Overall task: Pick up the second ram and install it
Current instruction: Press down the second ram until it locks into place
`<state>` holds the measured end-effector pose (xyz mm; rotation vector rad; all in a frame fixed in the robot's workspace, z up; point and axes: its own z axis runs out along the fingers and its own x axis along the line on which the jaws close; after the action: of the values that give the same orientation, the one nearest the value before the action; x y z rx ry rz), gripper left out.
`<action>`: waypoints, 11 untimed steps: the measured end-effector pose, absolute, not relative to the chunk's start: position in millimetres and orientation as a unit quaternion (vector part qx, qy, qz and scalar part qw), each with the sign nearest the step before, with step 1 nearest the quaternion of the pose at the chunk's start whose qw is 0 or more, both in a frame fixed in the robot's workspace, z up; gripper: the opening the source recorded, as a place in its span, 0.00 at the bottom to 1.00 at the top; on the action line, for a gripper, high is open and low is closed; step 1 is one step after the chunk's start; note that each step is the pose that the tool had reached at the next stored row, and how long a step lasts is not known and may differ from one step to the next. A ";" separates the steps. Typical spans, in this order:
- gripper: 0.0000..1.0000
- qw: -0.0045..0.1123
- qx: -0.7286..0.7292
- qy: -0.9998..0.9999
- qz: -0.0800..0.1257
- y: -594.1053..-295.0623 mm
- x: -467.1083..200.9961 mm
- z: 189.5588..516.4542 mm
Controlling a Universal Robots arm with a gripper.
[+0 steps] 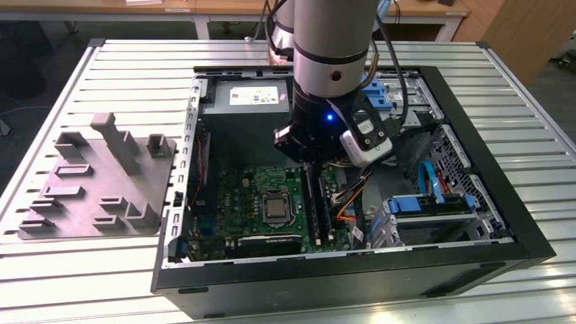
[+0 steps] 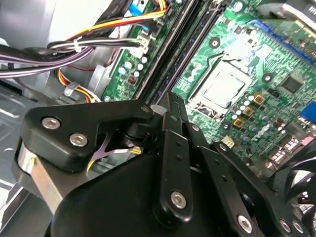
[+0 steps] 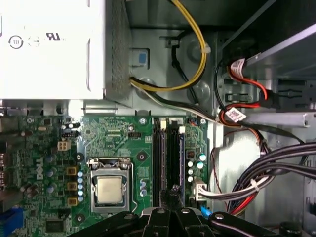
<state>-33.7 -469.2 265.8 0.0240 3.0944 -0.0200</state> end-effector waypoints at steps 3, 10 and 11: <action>0.10 0.024 0.008 1.000 0.000 -467.4 -33.6 264.8; 0.10 0.024 0.008 1.000 0.001 -460.4 -33.7 256.9; 0.10 0.024 0.008 1.000 0.002 -458.9 -33.7 256.1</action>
<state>-33.7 -458.9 256.1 0.0245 3.0935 0.0048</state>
